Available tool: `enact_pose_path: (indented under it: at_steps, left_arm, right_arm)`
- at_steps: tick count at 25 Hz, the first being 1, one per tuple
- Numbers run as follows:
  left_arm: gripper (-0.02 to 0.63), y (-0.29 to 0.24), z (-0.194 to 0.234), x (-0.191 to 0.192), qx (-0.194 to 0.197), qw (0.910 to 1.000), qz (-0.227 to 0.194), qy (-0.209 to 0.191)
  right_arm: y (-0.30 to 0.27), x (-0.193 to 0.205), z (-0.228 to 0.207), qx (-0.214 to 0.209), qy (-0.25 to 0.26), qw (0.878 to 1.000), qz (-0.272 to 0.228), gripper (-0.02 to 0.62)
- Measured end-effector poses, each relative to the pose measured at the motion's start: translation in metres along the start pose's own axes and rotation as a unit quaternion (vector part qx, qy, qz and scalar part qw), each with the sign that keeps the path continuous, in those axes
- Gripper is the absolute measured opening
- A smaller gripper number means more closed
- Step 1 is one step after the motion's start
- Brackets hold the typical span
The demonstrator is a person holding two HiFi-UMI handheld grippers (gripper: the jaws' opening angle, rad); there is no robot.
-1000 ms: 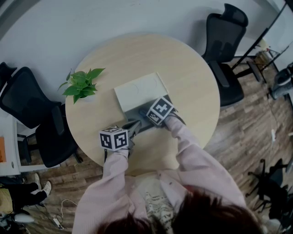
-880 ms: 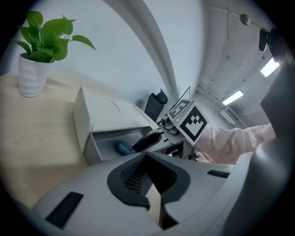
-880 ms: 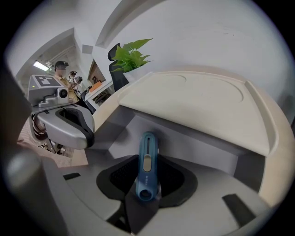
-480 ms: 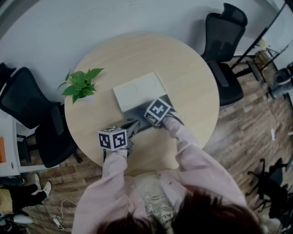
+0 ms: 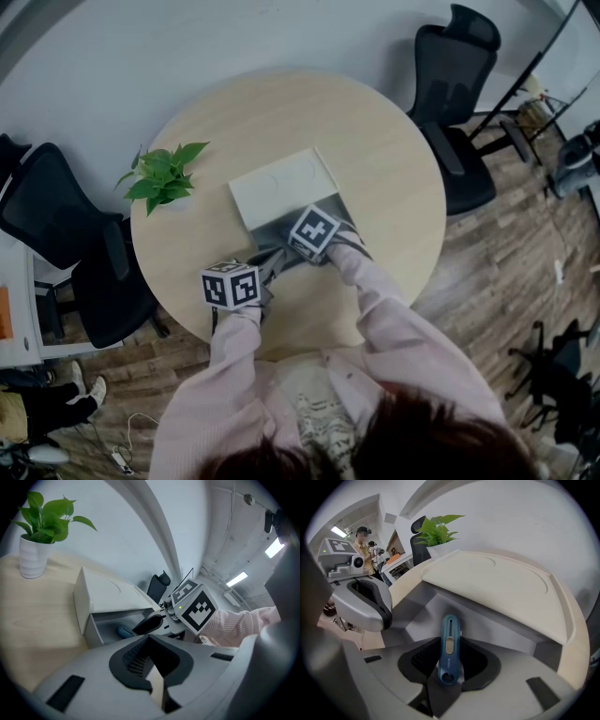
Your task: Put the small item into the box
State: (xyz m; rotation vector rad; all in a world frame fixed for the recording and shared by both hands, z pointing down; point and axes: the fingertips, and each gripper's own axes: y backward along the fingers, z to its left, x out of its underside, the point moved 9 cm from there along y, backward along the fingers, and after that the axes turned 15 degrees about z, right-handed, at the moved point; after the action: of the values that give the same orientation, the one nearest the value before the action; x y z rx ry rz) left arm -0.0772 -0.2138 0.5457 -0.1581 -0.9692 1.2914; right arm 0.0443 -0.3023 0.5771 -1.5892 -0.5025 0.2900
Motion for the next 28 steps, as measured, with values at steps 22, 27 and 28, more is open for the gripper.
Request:
enact_pose_path:
  at_steps: [22,27,28]
  left_arm:
    - [0.009,0.004,-0.001,0.008,-0.005,1.0,0.001,0.006]
    - [0.009,0.005,-0.002,0.009,-0.003,1.0,0.001,0.006]
    - [0.009,0.005,-0.003,0.01,-0.003,1.0,0.001,0.006]
  right_arm:
    - [0.003,0.006,0.014,0.043,-0.007,0.999,0.026,0.149]
    - [0.005,0.008,0.014,0.044,-0.012,0.999,0.025,0.168]
    - [0.005,0.009,0.014,0.047,-0.014,0.999,0.024,0.178]
